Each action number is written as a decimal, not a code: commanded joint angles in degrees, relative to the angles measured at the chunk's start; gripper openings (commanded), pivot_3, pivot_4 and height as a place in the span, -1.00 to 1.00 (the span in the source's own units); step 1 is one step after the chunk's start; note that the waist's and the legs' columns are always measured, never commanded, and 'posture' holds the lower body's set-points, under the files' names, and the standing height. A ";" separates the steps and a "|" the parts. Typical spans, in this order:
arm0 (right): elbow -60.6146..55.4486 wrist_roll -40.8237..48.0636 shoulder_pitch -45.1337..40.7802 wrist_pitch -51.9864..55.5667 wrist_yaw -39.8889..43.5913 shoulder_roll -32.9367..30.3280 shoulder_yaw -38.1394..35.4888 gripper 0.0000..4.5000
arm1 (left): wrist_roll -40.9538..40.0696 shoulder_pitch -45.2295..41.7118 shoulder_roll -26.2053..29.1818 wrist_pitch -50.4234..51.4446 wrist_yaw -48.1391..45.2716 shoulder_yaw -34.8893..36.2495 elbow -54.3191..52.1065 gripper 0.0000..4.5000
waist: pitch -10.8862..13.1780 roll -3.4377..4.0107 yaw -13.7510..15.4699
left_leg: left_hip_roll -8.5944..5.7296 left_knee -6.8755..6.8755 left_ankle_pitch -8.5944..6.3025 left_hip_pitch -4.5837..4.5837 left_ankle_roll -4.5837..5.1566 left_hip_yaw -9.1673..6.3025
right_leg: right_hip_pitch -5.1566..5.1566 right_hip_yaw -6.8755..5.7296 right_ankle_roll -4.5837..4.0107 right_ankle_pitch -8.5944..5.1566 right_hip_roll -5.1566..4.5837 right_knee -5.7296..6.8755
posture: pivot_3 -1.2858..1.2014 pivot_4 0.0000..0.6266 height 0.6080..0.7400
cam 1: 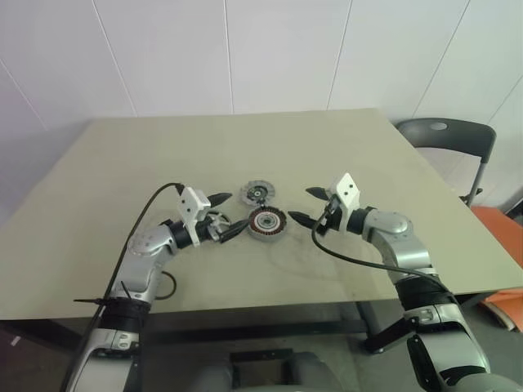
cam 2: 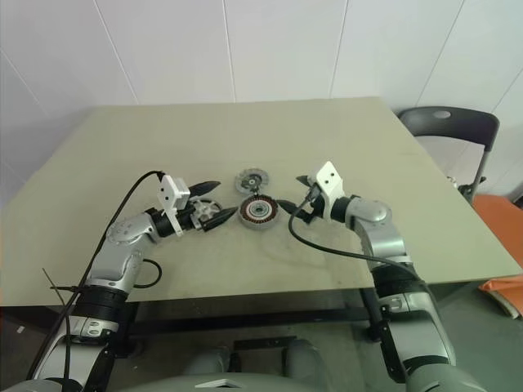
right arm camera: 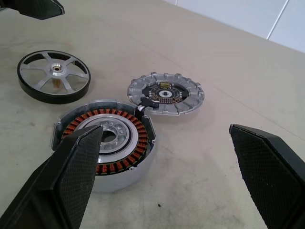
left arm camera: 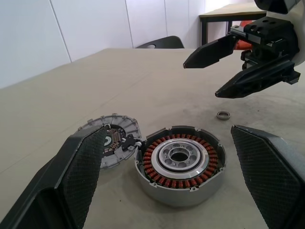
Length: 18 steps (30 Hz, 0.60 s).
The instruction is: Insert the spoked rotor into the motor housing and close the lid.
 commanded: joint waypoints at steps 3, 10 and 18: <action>-0.73 0.24 -1.58 -0.90 0.14 0.02 -0.18 0.99 | 0.01 -1.43 -0.33 -0.97 0.37 0.00 -1.33 0.98 | 0.00 0.00 0.00 | 0.00 0.00 0.01 -0.04 0.01 0.00 | -0.03 0.00 0.00 0.00 0.00 0.00 | 0.03 -1.00 1.00; 1.03 -1.11 -1.92 -0.51 -0.99 0.29 0.69 0.99 | 0.04 -1.56 -0.35 -0.86 0.50 0.03 -1.17 0.98 | 0.00 0.00 -0.02 | 0.00 0.00 0.05 -0.13 0.08 0.00 | -0.12 0.00 -0.01 0.01 0.01 0.00 | 0.03 -1.00 1.00; 10.51 -3.84 -1.67 -1.42 -4.86 -1.78 -0.71 0.99 | -0.01 -2.13 -0.81 -0.84 0.27 -0.29 -0.88 0.98 | 0.00 0.00 0.09 | -0.02 0.04 0.06 -0.26 0.11 0.01 | -0.21 -0.03 -0.03 0.02 0.01 0.00 | 0.03 -1.00 1.00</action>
